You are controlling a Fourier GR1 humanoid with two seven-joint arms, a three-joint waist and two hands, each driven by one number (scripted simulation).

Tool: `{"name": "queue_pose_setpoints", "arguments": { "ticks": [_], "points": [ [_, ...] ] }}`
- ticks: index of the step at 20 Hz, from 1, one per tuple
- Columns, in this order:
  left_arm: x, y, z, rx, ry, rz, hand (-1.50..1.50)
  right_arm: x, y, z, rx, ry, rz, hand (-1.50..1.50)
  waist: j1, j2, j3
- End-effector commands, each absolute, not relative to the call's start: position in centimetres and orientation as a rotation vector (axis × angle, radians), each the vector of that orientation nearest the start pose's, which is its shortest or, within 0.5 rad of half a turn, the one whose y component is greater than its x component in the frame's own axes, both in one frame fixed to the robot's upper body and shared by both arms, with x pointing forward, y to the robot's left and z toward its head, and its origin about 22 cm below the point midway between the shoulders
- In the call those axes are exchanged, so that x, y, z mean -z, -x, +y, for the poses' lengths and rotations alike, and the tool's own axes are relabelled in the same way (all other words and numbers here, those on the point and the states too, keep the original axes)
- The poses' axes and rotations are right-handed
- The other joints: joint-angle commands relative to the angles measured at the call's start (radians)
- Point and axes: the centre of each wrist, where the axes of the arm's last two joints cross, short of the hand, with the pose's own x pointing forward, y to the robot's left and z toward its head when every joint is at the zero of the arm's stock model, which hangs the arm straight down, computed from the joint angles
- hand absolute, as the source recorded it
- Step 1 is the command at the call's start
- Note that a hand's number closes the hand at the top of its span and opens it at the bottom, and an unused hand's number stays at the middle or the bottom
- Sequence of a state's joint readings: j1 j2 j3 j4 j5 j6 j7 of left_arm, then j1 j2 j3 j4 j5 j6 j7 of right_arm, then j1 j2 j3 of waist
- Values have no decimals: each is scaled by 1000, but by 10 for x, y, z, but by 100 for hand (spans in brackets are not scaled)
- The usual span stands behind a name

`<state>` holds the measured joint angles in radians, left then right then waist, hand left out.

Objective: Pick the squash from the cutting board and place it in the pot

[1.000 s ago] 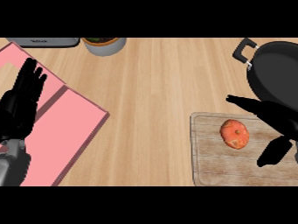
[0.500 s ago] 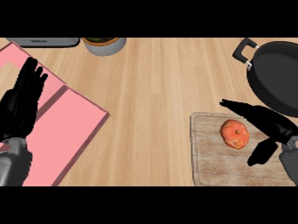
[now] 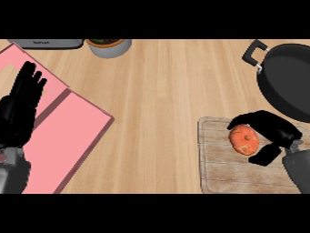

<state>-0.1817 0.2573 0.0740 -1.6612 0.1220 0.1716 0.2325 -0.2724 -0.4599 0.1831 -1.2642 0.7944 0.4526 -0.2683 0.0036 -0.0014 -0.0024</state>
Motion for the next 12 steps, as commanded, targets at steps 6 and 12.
{"name": "queue_pose_setpoints", "arguments": {
  "ticks": [6,12],
  "points": [
    [-81,-285,273,-65,-191,-1609,0,-12,-315,-304,-1527,307,-1285,150,-1,2,3],
    [-82,-285,277,-79,-219,-1604,0,-13,-274,-300,-1624,277,-1333,150,-12,-1,2]
  ]
}}
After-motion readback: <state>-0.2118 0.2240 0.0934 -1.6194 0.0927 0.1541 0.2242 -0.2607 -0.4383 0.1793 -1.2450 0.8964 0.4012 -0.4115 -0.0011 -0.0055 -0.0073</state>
